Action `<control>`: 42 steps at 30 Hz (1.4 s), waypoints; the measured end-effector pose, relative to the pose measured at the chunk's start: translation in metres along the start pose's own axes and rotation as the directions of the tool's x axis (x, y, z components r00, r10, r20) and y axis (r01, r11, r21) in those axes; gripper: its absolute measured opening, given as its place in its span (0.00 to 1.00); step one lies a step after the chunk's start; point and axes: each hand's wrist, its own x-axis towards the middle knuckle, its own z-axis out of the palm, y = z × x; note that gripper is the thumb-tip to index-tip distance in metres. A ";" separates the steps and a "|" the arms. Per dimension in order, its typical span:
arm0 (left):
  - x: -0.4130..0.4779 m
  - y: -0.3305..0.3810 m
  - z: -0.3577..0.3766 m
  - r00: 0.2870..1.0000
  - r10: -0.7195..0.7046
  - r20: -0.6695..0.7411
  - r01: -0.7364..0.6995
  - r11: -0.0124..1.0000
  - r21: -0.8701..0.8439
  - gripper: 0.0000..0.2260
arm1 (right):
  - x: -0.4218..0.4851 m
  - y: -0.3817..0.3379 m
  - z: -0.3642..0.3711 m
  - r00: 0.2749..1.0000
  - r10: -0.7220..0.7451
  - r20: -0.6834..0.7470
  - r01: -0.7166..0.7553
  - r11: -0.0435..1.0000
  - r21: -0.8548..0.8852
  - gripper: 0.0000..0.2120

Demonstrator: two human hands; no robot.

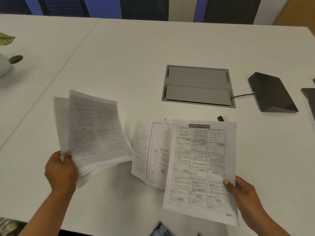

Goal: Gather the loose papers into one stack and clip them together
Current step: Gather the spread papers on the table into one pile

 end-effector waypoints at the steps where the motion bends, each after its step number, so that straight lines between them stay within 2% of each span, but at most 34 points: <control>1: 0.001 0.003 -0.004 1.000 -0.011 -0.017 0.010 0.999 -0.033 0.11 | 0.000 0.000 0.001 1.000 0.007 0.005 -0.007 1.000 -0.002 0.12; 4: -0.002 0.014 -0.008 0.999 -0.040 -0.032 0.035 0.989 -0.144 0.10 | 0.001 -0.001 0.004 1.000 0.022 0.006 -0.022 1.000 -0.003 0.09; 6: -0.009 0.024 -0.009 1.000 -0.029 0.011 0.030 0.979 -0.201 0.10 | 0.002 -0.002 0.006 1.000 0.029 0.004 -0.029 1.000 -0.011 0.10; 10: -0.038 0.047 -0.003 0.976 0.076 0.204 -0.005 0.944 -0.330 0.09 | 0.002 -0.006 0.013 0.999 0.034 0.010 -0.034 0.999 -0.006 0.10; 14: -0.077 0.059 0.019 0.897 0.142 0.418 0.052 0.906 -0.419 0.09 | 0.002 -0.011 0.021 0.998 0.045 0.040 -0.046 0.999 0.013 0.11; 18: -0.121 0.066 0.041 0.783 0.170 0.598 0.104 0.912 -0.396 0.11 | 0.001 -0.021 0.031 0.997 0.056 0.054 -0.059 0.997 0.044 0.09; 23: -0.146 0.070 0.057 0.714 0.137 0.687 0.131 0.937 -0.323 0.11 | -0.007 -0.039 0.037 0.987 0.065 0.146 -0.068 0.998 0.016 0.11; 25: -0.148 0.073 0.057 0.696 0.144 0.703 0.106 0.948 -0.299 0.09 | -0.009 -0.044 0.038 0.984 0.066 0.163 -0.069 0.997 0.014 0.11; 27: -0.145 0.076 0.057 0.724 0.154 0.672 0.023 0.969 -0.247 0.05 | -0.010 -0.048 0.038 0.982 0.062 0.179 -0.064 0.998 0.009 0.12; 29: -0.139 0.079 0.058 0.728 0.131 0.673 0.015 0.978 -0.206 0.12 | -0.011 -0.051 0.038 0.976 0.061 0.207 -0.064 0.998 0.011 0.12; 30: -0.135 0.082 0.059 0.677 0.091 0.730 0.110 0.969 -0.222 0.15 | -0.012 -0.052 0.038 0.974 0.056 0.221 -0.059 0.998 0.006 0.13; 31: -0.132 0.086 0.061 0.584 0.047 0.811 0.255 0.937 -0.237 0.17 | -0.013 -0.053 0.039 0.969 0.050 0.241 -0.050 0.999 -0.007 0.13; 32: -0.128 0.088 0.063 0.462 0.005 0.887 0.406 0.888 -0.217 0.18 | -0.013 -0.053 0.040 0.964 0.050 0.261 -0.046 0.999 -0.022 0.12; 33: -0.127 0.091 0.064 0.351 -0.008 0.936 0.510 0.840 -0.184 0.17 | -0.013 -0.053 0.041 0.961 0.053 0.273 -0.044 0.998 -0.037 0.12; 34: -0.127 0.093 0.064 0.286 0.002 0.958 0.539 0.826 -0.163 0.16 | -0.013 -0.053 0.041 0.962 0.066 0.264 -0.055 0.997 -0.049 0.11; 36: -0.129 0.094 0.067 0.293 0.049 0.955 0.450 0.874 -0.183 0.15 | -0.011 -0.051 0.040 0.966 0.124 0.229 -0.118 0.992 -0.040 0.14; 38: -0.133 0.094 0.071 0.324 0.091 0.942 0.369 0.905 -0.214 0.14 | -0.007 -0.051 0.039 0.956 0.181 0.229 -0.198 0.979 0.053 0.24; 40: -0.136 0.096 0.073 0.358 0.119 0.926 0.350 0.902 -0.252 0.14 | -0.002 -0.052 0.038 0.960 0.103 0.259 -0.128 0.988 0.081 0.29; 42: -0.139 0.101 0.076 0.414 0.175 0.893 0.313 0.895 -0.320 0.15 | 0.002 -0.058 0.040 0.971 -0.042 0.236 0.027 0.997 0.067 0.29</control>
